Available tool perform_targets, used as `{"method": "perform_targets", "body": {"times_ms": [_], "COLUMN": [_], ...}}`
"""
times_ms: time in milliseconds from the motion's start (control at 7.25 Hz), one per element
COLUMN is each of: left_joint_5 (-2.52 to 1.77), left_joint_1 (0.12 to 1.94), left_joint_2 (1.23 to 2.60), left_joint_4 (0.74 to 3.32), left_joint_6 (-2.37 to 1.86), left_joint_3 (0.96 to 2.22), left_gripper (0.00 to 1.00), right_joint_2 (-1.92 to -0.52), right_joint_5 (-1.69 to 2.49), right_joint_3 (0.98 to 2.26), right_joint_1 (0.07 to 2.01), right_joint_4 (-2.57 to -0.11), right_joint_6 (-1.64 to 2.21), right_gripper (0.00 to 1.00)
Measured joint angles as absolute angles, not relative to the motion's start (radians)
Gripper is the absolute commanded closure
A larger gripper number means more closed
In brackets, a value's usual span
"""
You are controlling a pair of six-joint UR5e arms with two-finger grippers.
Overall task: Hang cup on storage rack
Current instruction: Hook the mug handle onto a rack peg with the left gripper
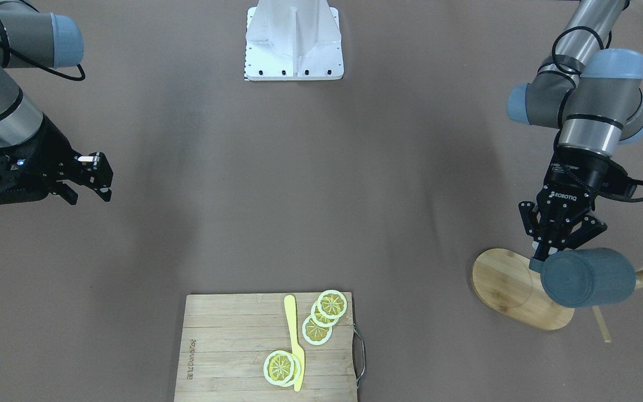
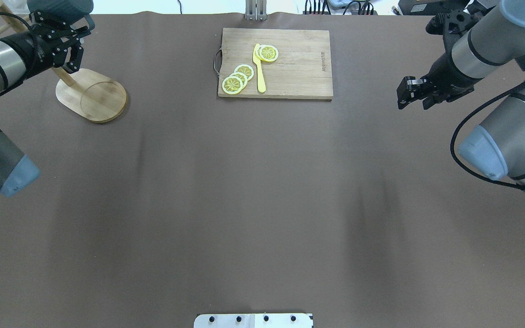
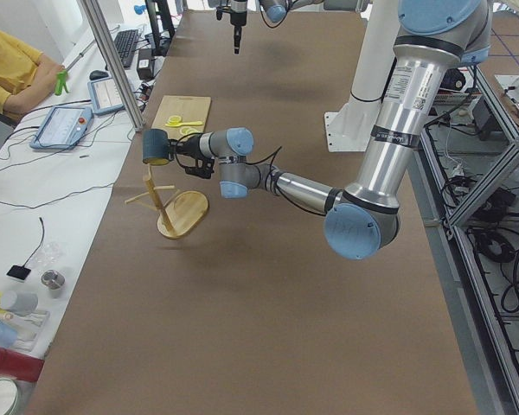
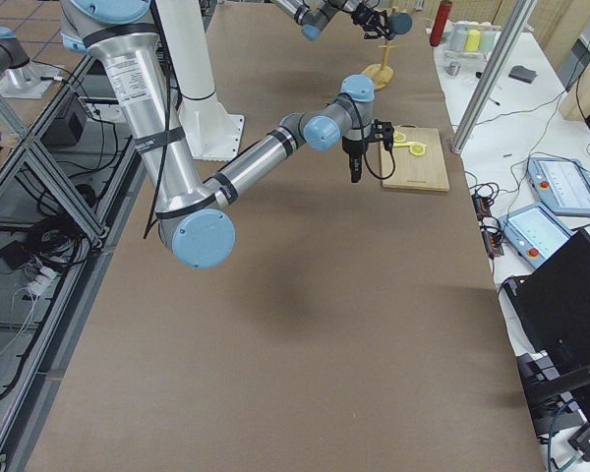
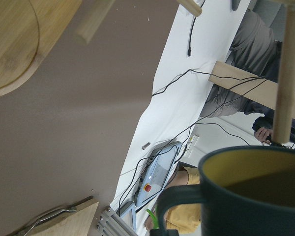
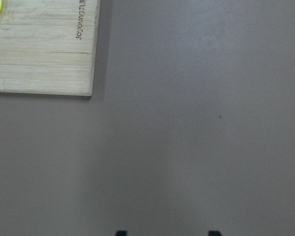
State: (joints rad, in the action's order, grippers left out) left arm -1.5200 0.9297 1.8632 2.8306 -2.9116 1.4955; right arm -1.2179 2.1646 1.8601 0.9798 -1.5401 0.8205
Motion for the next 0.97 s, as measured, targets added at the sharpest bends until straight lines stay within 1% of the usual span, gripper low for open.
{"method": "perform_targets", "body": {"times_ms": [552, 966], "left_joint_5": [-1.522, -1.528], "left_joint_1": [0.943, 0.950], "left_joint_2": [1.864, 1.856], "left_joint_4": [2.793, 2.792], "left_joint_6": [-3.066, -3.107], "left_joint_3": [1.479, 1.467], "left_gripper": [1.00, 1.00], "right_joint_2": [-1.219, -1.219], "right_joint_5": [2.150, 2.139], "right_joint_3": [1.856, 1.856], "right_joint_1": [0.965, 0.955], "right_joint_4": [-1.540, -1.540], "right_joint_6": [0.822, 0.822], "right_gripper": [0.36, 0.36]}}
